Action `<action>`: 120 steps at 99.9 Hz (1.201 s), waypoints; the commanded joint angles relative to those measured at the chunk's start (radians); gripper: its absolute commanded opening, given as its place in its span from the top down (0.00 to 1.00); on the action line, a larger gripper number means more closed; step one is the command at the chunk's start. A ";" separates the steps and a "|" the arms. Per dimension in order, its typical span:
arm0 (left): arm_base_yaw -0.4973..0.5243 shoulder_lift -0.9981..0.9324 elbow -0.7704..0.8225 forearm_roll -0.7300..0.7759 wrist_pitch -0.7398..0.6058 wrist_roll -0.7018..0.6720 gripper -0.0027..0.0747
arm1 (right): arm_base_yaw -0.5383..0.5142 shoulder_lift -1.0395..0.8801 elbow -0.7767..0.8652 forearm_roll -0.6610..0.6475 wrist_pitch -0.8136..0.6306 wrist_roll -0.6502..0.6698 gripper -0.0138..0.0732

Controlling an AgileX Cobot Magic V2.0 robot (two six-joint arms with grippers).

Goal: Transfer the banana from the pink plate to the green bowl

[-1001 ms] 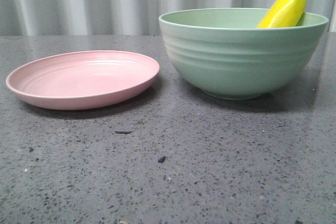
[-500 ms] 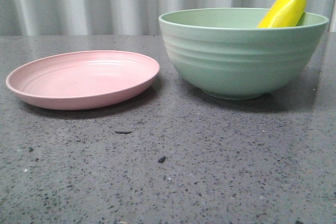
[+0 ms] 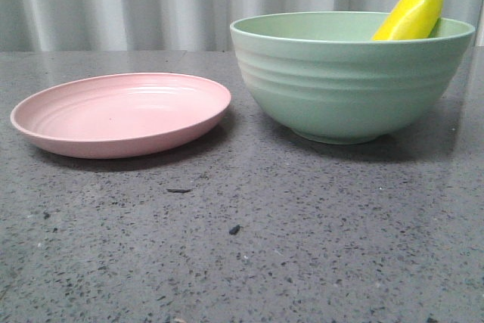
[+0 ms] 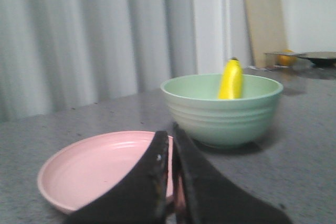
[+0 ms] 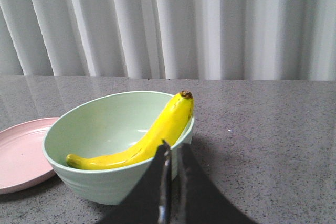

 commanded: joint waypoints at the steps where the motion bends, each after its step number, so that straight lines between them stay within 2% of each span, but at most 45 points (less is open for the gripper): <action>1: 0.105 0.011 0.009 0.000 -0.183 -0.019 0.99 | -0.005 0.012 -0.025 -0.005 -0.082 -0.009 0.92; 11: 0.223 0.011 0.054 -0.018 -0.266 -0.019 0.99 | -0.005 0.012 -0.025 -0.005 -0.082 -0.009 0.92; 34: 0.447 0.006 0.052 -0.029 -0.220 -0.019 0.99 | -0.005 0.012 -0.025 -0.005 -0.082 -0.009 0.92; 39: 0.489 -0.021 0.054 -0.029 -0.182 -0.019 0.99 | -0.005 0.012 -0.025 -0.005 -0.082 -0.009 0.92; 57: 0.611 -0.118 0.054 -0.029 0.078 -0.019 0.99 | -0.005 0.012 -0.025 -0.005 -0.082 -0.009 0.92; 73: 0.672 -0.115 0.054 -0.027 0.234 -0.019 0.99 | -0.005 0.012 -0.025 -0.005 -0.082 -0.009 0.92; 87: 0.677 -0.115 0.054 -0.019 0.373 -0.019 0.99 | -0.005 0.012 -0.025 -0.005 -0.082 -0.009 0.92; 120: 0.677 -0.115 0.054 -0.016 0.367 -0.017 0.99 | -0.005 0.012 -0.025 -0.005 -0.082 -0.009 0.92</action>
